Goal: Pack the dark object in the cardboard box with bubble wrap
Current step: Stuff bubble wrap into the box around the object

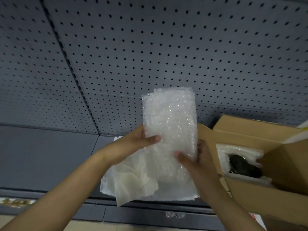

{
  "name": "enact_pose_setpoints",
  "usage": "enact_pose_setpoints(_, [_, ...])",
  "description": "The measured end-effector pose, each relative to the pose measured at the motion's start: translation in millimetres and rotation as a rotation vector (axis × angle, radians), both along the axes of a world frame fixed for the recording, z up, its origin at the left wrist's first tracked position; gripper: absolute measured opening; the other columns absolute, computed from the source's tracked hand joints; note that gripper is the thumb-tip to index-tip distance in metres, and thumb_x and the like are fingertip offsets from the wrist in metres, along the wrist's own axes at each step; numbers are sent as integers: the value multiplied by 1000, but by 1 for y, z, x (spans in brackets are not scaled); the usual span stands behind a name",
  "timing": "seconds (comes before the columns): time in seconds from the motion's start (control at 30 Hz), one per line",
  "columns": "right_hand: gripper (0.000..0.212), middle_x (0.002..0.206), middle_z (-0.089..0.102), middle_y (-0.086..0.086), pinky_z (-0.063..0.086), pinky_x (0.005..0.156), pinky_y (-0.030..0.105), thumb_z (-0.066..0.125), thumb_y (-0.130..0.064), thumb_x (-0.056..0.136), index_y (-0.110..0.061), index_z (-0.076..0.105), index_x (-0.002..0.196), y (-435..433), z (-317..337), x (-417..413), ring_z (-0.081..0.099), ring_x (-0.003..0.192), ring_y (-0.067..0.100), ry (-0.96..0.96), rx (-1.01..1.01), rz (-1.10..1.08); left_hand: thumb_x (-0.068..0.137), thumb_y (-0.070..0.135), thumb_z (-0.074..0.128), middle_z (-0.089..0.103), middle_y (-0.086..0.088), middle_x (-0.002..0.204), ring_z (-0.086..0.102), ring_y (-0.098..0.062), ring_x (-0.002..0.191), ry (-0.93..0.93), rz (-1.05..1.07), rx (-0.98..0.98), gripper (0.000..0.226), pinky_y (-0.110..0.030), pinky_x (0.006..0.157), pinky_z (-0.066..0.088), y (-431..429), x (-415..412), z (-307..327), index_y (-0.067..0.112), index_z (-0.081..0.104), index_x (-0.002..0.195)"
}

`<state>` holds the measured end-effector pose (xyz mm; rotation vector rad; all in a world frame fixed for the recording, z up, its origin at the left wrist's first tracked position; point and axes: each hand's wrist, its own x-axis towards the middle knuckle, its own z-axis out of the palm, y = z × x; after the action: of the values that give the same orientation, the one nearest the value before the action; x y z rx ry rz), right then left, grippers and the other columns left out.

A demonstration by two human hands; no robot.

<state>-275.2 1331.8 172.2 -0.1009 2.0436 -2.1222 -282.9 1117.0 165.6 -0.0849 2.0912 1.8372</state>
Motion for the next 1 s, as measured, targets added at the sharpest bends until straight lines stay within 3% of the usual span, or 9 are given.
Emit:
enact_pose_setpoints(0.1, [69,105,68,-9,59,70,23,90,-25,50,-35,48,105,20,14,-4,70,90,5,-104,-5,113,85,34,67,71,3,114,69,-18,102,82,-8,75,40,-33,83,55,23,-3,23,29,55,123])
enact_pose_setpoints(0.17, [85,105,71,-12,57,68,21,93,-43,38,-37,49,110,38,20,-9,70,93,4,-112,40,144,88,31,67,72,1,106,67,-28,92,152,-36,36,36,-42,77,53,35,-3,29,34,55,122])
enact_pose_setpoints(0.33, [45,108,73,0,60,69,38,70,-13,81,-25,54,121,85,33,0,71,96,23,-50,-41,112,83,31,71,69,5,117,63,-31,113,86,-180,178,43,-53,100,46,66,-11,31,58,58,113])
enact_pose_setpoints(0.5, [43,70,75,-7,53,59,14,56,15,78,-21,79,80,119,30,19,69,64,0,137,-94,-55,84,4,56,78,7,89,73,-9,81,-94,-212,432,30,-32,93,52,104,-26,30,20,74,104])
enact_pose_setpoints(0.63, [26,93,74,-12,53,72,13,75,-1,68,-26,79,76,159,20,16,69,86,0,333,-160,-107,60,26,87,78,-3,91,74,-14,81,-263,-458,566,33,-29,71,60,130,-41,19,17,80,91])
enact_pose_setpoints(0.7, [8,111,67,-7,52,83,18,82,-23,68,-25,77,74,188,11,8,62,107,10,426,-103,-144,82,32,69,75,-6,105,71,-18,97,-352,-624,590,33,-36,85,57,150,-48,15,13,74,108])
enact_pose_setpoints(0.77, [15,115,61,6,50,85,25,79,-29,71,-16,74,73,215,1,-2,55,114,22,554,22,-179,101,29,34,63,-12,129,60,-27,117,-410,-665,736,44,-45,100,46,172,-57,9,5,56,132])
enact_pose_setpoints(0.9, [15,109,52,17,45,88,22,80,-27,69,-15,73,75,265,-7,-24,55,107,20,767,205,-163,78,40,74,69,-6,108,68,-20,83,-450,-599,553,45,-31,69,58,229,-77,13,17,67,116])
enact_pose_setpoints(1.0, [17,115,55,11,47,94,26,77,-31,73,-26,73,89,316,-16,-49,54,113,17,642,298,-44,78,7,72,63,-7,121,63,-27,104,-369,-533,366,48,-38,81,56,276,-94,13,20,60,123])
